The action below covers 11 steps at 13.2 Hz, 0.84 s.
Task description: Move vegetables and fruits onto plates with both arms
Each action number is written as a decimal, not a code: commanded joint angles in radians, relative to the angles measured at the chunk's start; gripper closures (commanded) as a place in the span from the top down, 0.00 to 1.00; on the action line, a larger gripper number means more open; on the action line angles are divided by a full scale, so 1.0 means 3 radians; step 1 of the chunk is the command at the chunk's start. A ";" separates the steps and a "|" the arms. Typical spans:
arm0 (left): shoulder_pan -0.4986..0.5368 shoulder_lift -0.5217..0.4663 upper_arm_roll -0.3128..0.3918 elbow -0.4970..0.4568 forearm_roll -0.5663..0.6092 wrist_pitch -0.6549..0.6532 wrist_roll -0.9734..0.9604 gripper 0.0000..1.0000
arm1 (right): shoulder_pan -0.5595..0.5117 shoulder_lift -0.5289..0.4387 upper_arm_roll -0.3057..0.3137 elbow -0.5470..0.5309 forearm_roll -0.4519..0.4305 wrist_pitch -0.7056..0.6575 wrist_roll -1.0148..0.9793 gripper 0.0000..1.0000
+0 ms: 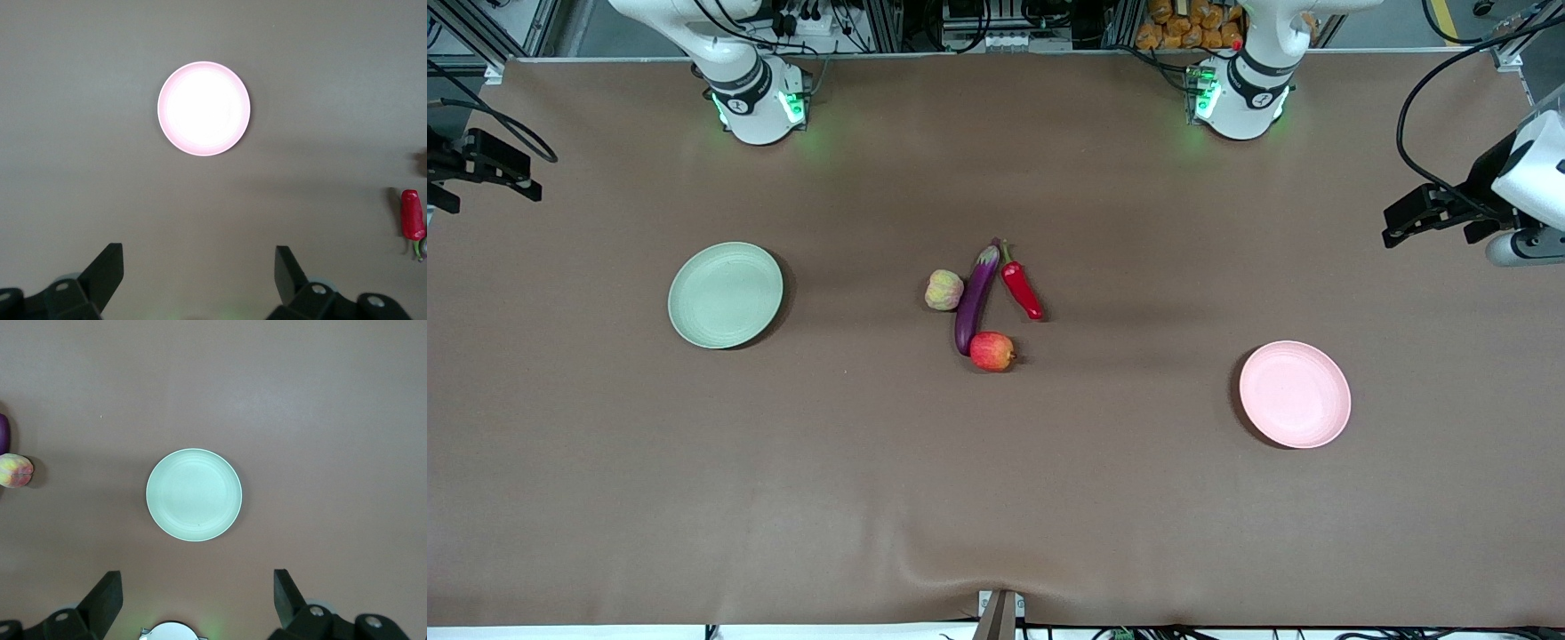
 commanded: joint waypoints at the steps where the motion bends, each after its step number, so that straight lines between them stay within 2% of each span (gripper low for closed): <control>1: -0.0023 -0.0008 -0.0025 0.0041 0.0058 -0.0104 -0.0213 1.00 | -0.0032 -0.0014 0.0021 -0.0019 -0.0004 0.0002 -0.0029 1.00; 11: -0.0079 0.0032 -0.0152 -0.0086 -0.0004 -0.0059 -0.0315 1.00 | -0.0026 -0.0004 0.0021 -0.0019 -0.0004 -0.0013 -0.0024 1.00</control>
